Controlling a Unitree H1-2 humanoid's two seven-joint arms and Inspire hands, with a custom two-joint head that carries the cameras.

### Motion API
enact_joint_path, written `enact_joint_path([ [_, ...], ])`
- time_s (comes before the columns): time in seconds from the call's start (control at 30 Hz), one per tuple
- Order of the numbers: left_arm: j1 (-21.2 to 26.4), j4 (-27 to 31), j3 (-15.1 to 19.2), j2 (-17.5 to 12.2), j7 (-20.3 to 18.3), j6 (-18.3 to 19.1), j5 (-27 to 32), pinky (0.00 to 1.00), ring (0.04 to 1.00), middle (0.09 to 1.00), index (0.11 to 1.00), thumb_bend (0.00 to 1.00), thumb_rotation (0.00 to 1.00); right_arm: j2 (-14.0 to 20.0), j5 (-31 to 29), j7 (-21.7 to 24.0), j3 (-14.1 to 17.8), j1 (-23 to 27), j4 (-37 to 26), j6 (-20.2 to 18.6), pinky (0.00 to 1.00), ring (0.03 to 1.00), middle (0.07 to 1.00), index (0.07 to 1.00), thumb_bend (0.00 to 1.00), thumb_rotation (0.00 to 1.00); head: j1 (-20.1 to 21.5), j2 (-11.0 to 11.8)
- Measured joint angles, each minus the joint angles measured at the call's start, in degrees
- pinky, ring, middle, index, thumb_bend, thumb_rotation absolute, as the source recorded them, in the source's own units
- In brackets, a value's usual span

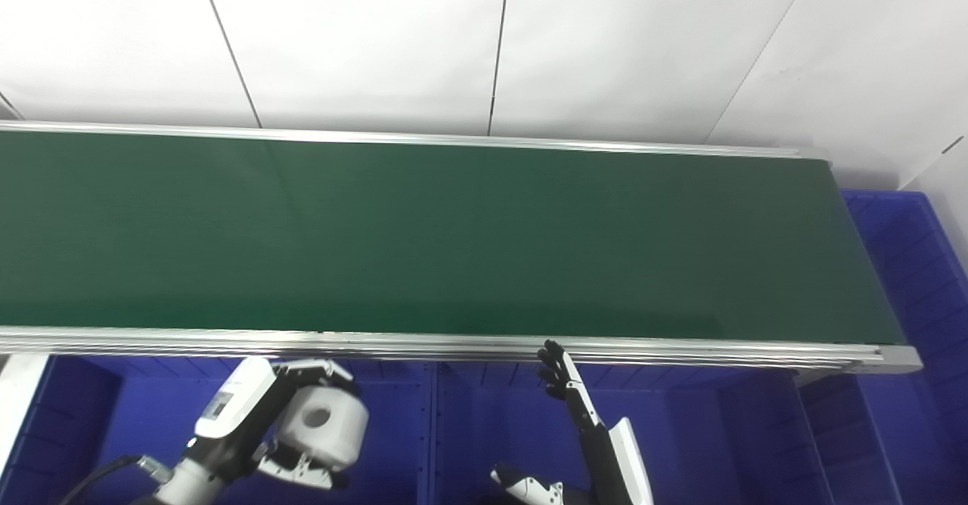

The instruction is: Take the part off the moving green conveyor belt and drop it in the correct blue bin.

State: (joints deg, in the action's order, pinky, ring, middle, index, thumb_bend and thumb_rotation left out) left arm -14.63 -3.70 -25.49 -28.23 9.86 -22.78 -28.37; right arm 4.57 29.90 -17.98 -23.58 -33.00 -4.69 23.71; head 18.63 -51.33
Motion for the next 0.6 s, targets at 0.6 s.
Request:
enact_joint_path([
  [0.6, -1.8, 9.0, 5.3, 2.4, -14.9, 12.7, -6.9, 0.69, 0.772, 0.805, 0.771, 0.74, 0.4, -0.8, -1.4, 3.8, 1.7, 0.2, -1.9, -0.1, 0.84, 0.869, 0.93, 0.984, 0.69, 0.59, -0.7, -2.9],
])
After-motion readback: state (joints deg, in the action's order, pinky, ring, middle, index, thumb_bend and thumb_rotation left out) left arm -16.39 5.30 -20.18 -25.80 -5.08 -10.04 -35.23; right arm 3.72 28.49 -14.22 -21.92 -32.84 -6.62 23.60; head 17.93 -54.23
